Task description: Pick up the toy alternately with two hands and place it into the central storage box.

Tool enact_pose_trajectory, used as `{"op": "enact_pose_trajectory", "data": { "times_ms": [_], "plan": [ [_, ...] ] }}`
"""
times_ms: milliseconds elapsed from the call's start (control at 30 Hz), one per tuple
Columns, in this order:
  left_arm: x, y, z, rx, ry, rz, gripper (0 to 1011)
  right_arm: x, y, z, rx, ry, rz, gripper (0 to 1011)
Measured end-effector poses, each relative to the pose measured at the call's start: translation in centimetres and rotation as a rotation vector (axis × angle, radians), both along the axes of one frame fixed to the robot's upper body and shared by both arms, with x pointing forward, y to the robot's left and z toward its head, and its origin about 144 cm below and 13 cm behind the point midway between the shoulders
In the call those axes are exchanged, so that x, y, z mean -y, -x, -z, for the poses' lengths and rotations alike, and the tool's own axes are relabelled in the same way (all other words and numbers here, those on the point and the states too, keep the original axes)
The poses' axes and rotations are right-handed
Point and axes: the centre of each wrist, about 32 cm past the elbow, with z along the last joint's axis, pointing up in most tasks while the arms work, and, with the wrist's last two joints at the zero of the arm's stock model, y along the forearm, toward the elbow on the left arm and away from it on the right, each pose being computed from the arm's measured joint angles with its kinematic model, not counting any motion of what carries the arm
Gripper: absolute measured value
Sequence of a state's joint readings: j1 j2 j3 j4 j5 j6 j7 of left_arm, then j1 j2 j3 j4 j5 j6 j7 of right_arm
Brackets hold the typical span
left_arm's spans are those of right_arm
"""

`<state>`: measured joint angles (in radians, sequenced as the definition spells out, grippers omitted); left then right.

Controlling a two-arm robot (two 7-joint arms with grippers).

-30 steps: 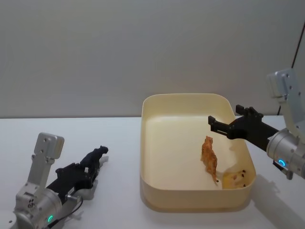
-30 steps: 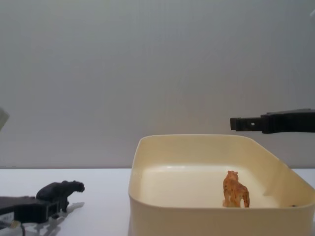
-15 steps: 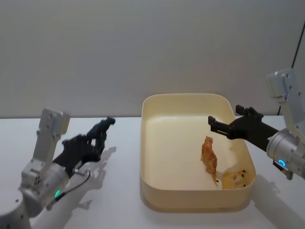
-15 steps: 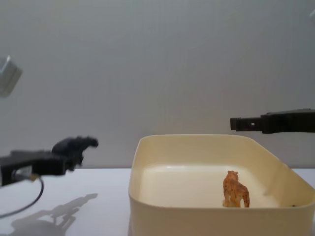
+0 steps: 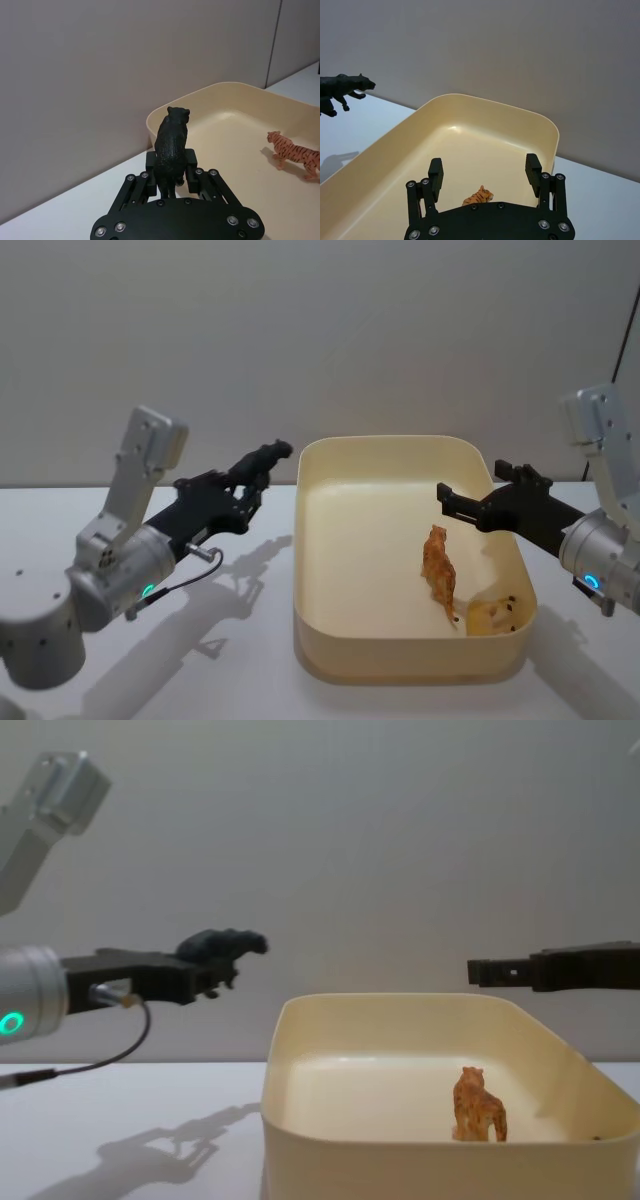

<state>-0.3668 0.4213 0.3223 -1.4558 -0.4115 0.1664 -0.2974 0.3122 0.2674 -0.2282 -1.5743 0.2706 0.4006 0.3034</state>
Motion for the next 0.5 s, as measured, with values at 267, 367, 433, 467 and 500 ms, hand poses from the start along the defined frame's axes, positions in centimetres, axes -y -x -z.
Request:
{"op": "enact_pose_trajectory", "data": {
  "times_ms": [267, 367, 433, 467, 500],
  "plan": [
    [0.7, -2.4, -1.3, -0.027, -0.029, 0.121, 295, 0.0, 0.0, 0.0, 0.0, 0.0, 0.0, 1001],
    [0.9, -3.1, -1.6, -0.039, -0.038, 0.158, 295, 0.0, 0.0, 0.0, 0.0, 0.0, 0.0, 1001],
    [1.2, -3.9, -1.8, -0.049, -0.045, 0.19, 295, 0.0, 0.0, 0.0, 0.0, 0.0, 0.0, 1001],
    [1.4, -4.4, -1.9, -0.056, -0.05, 0.211, 295, 0.0, 0.0, 0.0, 0.0, 0.0, 0.0, 1001],
    [1.5, -4.7, -1.9, -0.06, -0.054, 0.225, 295, 0.0, 0.0, 0.0, 0.0, 0.0, 0.0, 1001]
  ]
}}
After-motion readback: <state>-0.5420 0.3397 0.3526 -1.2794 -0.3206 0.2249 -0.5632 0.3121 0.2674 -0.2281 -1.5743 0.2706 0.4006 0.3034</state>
